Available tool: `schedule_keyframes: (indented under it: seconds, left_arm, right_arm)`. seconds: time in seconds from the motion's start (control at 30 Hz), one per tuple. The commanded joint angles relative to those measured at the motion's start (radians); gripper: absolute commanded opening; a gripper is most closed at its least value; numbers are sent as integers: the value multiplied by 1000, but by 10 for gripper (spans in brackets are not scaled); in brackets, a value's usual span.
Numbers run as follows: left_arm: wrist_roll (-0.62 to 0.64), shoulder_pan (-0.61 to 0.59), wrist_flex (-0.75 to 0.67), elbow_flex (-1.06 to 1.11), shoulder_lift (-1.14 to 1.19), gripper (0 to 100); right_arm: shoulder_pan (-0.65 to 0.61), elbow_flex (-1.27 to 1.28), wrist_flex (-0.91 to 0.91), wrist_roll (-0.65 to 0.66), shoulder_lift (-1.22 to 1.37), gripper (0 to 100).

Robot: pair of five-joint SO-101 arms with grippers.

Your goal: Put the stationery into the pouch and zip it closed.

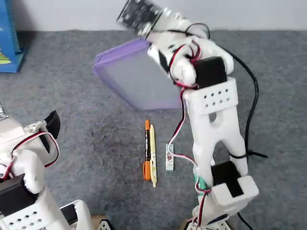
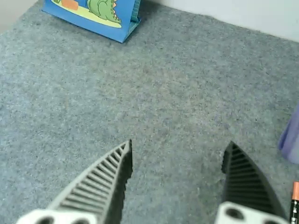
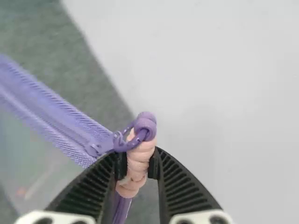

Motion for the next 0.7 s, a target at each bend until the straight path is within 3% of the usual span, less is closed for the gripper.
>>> schedule_keyframes:
  seconds: [0.0, 0.13, 0.23, 0.43, 0.67]
  left_arm:
    - [-17, -5, 21, -13, 0, 301]
    - [-17, -5, 48, -16, 0, 301]
    - [-17, -5, 55, -16, 0, 301]
    - [-17, -5, 68, -10, -58, 301]
    - [-18, 0, 83, -8, -278, 301]
  right_arm:
    - [18, -8, -189, -55, 16, 8]
    - [-12, -8, -286, -78, 47, 8]
    - [-59, -8, -243, -83, 48, 8]
    - [-157, -12, 28, -71, 15, 8]
    - [-229, -12, 332, 91, -12, 8]
